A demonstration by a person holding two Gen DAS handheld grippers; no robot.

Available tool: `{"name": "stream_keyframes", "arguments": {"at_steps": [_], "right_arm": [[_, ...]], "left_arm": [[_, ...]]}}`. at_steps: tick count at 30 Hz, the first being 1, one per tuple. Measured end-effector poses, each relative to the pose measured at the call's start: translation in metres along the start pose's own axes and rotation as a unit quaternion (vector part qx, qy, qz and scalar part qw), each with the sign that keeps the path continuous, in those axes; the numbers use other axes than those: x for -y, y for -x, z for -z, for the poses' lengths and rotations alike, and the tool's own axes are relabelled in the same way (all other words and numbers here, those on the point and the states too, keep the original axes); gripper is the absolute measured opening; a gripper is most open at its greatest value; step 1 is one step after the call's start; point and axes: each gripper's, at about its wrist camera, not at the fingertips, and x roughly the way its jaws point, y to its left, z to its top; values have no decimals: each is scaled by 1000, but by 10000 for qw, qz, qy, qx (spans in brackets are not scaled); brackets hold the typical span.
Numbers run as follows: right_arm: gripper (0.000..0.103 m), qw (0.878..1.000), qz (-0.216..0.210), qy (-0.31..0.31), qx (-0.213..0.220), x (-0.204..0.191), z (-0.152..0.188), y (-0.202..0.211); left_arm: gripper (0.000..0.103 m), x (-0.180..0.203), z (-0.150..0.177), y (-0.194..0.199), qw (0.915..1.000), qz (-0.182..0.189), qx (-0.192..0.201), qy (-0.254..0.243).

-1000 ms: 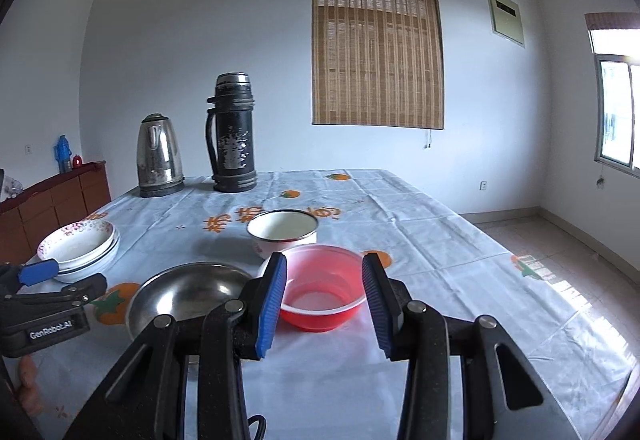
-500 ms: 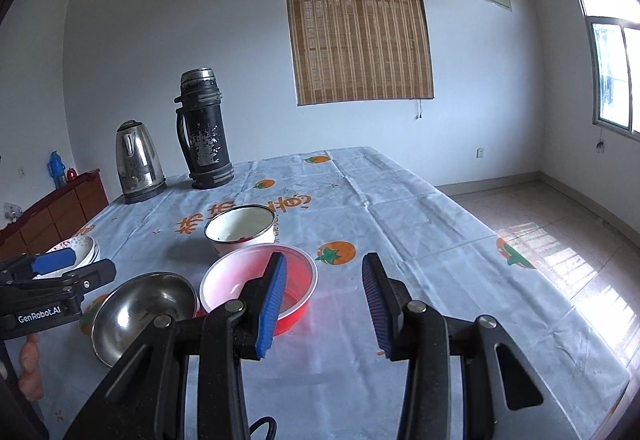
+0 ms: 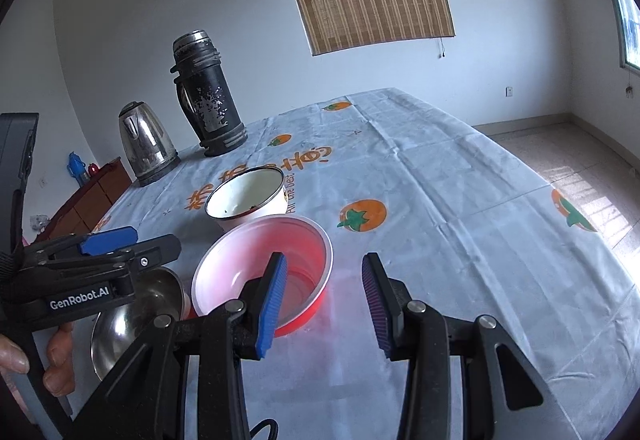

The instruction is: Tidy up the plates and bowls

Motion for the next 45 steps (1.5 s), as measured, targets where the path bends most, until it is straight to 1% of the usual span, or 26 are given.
{"name": "stream_keyframes", "arguments": {"at_steps": [3, 7, 11, 13, 14, 15, 18, 21, 23, 26, 28, 32, 34, 39, 41, 45], "right_arm": [[42, 9999, -84, -54, -43, 2, -5, -7], [42, 9997, -184, -64, -161, 3, -6, -16], [42, 9994, -229, -98, -259, 6, -4, -24], [36, 9992, -258, -112, -299, 8, -4, -26], [30, 9988, -301, -126, -360, 9, -3, -29], [29, 9984, -351, -150, -421, 9, -2, -31], [28, 9973, -461, -198, -545, 10, 1, -36], [26, 9970, -483, -167, -576, 8, 2, -38], [24, 9969, -482, -146, -606, 7, 2, -39], [23, 9961, -516, -170, -700, 8, 4, -44], [21, 9959, -515, -166, -719, 9, 4, -45], [20, 9965, -461, -89, -689, 8, 4, -44], [20, 9967, -442, -90, -682, 8, 4, -44], [16, 9976, -357, -217, -551, 14, 2, -39], [13, 9981, -334, -264, -441, 18, 0, -35], [12, 9983, -351, -345, -317, 21, -2, -30]], "left_arm": [[66, 5, -4, -9, 9999, -26, -162, 3], [59, 10, -9, -22, 9991, -30, -422, 10], [55, 18, -14, -31, 9983, -76, -574, -69], [51, 21, -15, -35, 9978, -89, -655, -86], [50, 22, -15, -38, 9973, -73, -720, -77], [47, 23, -15, -40, 9970, -64, -769, -67], [39, 27, -15, -46, 9959, -70, -901, -73], [32, 30, -14, -52, 9951, -132, -981, -88], [29, 31, -14, -55, 9944, -124, -1045, -79], [22, 35, -14, -60, 9936, -112, -1115, -119], [21, 38, -13, -62, 9935, -163, -1113, -159], [19, 36, -13, -66, 9936, -169, -1115, -98], [14, 37, -12, -66, 9939, -200, -1077, -130], [12, 38, -13, -65, 9947, 22, -1027, -49], [12, 41, -14, -61, 9955, 32, -948, -70], [12, 43, -17, -49, 9970, 49, -764, -67]]}}
